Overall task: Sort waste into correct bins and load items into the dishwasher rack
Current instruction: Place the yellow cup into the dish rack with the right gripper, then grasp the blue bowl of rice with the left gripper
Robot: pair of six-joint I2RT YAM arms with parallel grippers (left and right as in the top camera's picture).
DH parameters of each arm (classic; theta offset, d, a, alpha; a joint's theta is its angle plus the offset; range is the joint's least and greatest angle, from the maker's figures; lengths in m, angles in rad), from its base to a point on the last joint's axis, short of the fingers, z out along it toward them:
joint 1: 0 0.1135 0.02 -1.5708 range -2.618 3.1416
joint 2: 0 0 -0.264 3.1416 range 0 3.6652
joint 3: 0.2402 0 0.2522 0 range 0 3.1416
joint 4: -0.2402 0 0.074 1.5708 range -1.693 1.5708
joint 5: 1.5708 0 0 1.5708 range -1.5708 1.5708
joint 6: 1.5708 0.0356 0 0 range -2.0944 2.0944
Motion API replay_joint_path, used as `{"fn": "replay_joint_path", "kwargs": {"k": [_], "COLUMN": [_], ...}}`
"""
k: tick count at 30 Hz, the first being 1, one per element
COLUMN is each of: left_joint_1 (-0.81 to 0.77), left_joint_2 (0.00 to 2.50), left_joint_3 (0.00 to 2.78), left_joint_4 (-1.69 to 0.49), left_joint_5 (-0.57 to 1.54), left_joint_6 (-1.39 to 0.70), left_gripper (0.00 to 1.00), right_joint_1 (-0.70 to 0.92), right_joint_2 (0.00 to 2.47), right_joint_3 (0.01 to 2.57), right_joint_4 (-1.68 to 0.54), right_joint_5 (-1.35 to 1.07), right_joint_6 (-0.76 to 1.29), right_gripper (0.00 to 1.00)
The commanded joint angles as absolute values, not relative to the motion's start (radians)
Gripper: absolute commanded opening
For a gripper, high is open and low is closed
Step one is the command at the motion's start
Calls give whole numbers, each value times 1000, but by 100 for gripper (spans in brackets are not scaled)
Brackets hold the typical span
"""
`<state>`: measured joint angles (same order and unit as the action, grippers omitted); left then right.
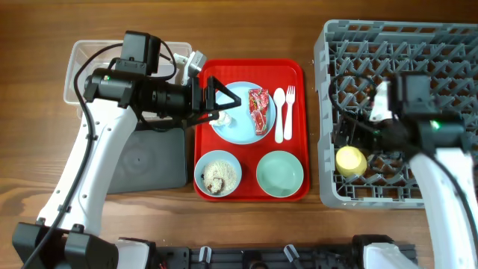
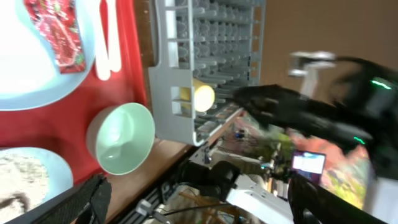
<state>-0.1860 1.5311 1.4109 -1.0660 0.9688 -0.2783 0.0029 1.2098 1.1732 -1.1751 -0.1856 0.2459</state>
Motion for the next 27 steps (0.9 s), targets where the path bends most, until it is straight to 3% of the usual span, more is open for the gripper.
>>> {"fn": "replay_joint_path", "kwargs": {"k": [1, 8, 11, 14, 17, 27], "left_joint_1": [-184, -329, -462, -593, -690, -808], "left_joint_2": [1482, 1469, 1469, 1473, 1485, 1647], "left_joint_3": [1414, 1407, 1372, 1311, 1248, 1196], "left_joint_4": [-1102, -1204, -1219, -1182, -1085, -972], "left_joint_5": [717, 443, 216, 32, -1, -65], "left_joint_6": [-274, -337, -475, -628, -719, -802], "left_gripper": [90, 79, 79, 69, 52, 47], "right_joint_1": [1, 1, 1, 1, 1, 1], "right_joint_2": [996, 824, 822, 838, 855, 873], "right_joint_3": [1232, 1232, 1232, 1232, 1232, 1232], "right_joint_4": [-1057, -974, -977, -977, -980, -991], "right_joint_5": [-461, -551, -549, -549, -555, -586], "right_joint_6": [213, 227, 263, 265, 265, 265], "right_gripper": [94, 95, 95, 95, 94, 94]}}
